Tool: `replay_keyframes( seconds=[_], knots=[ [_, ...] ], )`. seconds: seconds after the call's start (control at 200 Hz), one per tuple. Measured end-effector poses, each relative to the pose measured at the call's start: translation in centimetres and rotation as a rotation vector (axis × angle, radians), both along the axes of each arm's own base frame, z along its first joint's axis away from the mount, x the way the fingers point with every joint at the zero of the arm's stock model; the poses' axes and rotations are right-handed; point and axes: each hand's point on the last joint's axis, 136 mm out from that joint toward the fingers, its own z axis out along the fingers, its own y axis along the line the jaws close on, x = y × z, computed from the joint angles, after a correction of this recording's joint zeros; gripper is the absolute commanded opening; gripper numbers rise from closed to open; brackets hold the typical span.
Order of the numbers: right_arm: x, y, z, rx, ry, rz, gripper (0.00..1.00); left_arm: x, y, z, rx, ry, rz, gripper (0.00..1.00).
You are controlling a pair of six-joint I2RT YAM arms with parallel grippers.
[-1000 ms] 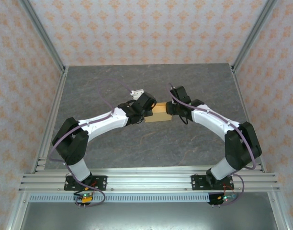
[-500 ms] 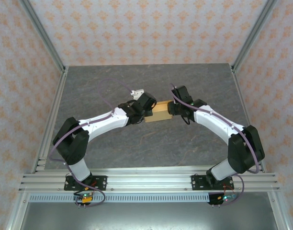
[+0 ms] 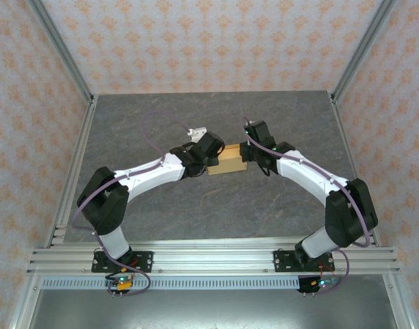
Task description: Fold the paper box
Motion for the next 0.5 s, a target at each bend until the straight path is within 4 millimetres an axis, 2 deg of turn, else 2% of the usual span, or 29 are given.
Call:
replay_keyframes(
  seconds=[0.22,0.501],
  knots=[
    [0.1,-0.3,-0.8,-0.014,-0.011,-0.003,0.07,0.0,-0.4,0.1,0.011,-0.004,-0.019,0.01],
    [0.0,-0.7,-1.5,-0.012,-0.061,-0.011,0.06,0.1,-0.3,0.1,0.070,-0.022,-0.043,0.01]
  ],
)
